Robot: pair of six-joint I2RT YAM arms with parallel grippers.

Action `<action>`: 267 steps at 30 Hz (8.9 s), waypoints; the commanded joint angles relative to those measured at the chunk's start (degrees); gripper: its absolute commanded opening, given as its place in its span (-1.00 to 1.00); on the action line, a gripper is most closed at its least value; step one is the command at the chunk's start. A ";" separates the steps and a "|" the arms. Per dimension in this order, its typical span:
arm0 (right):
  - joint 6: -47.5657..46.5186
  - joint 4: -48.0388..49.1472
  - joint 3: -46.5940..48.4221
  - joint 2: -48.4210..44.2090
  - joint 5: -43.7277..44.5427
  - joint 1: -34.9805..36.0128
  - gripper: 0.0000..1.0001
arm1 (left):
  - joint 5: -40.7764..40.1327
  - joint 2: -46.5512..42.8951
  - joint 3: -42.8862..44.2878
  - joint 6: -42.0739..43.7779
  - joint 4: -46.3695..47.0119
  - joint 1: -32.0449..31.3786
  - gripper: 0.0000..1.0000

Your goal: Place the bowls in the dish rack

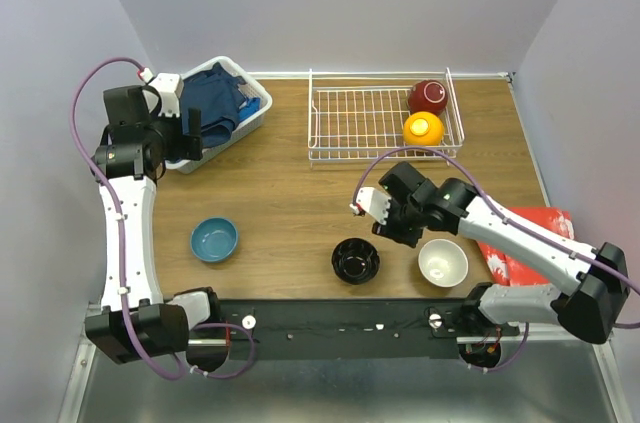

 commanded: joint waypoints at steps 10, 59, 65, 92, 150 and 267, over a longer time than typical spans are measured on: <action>-23.59 -7.66 6.39 0.00 -16.71 -0.06 -0.07 | -1.33 3.66 1.26 -0.35 1.69 -1.89 0.83; -31.95 5.62 -1.07 16.97 -9.61 20.86 -0.42 | 0.78 -5.04 -5.41 5.89 -2.27 -1.97 0.83; -31.08 6.15 0.42 18.29 -8.64 20.86 -0.67 | 1.66 -6.01 -5.59 6.51 -2.80 -1.89 0.83; 27.73 10.15 65.39 42.99 -60.89 -24.72 -0.99 | 10.99 2.68 1.18 9.40 15.57 -16.82 0.84; 58.24 47.30 68.45 71.56 -43.81 -41.46 -0.47 | 10.10 25.02 5.31 -2.45 32.36 -33.79 0.81; -46.36 -15.55 9.75 10.21 -25.34 -18.96 -0.24 | 0.87 15.61 -7.70 7.21 34.64 -33.97 0.86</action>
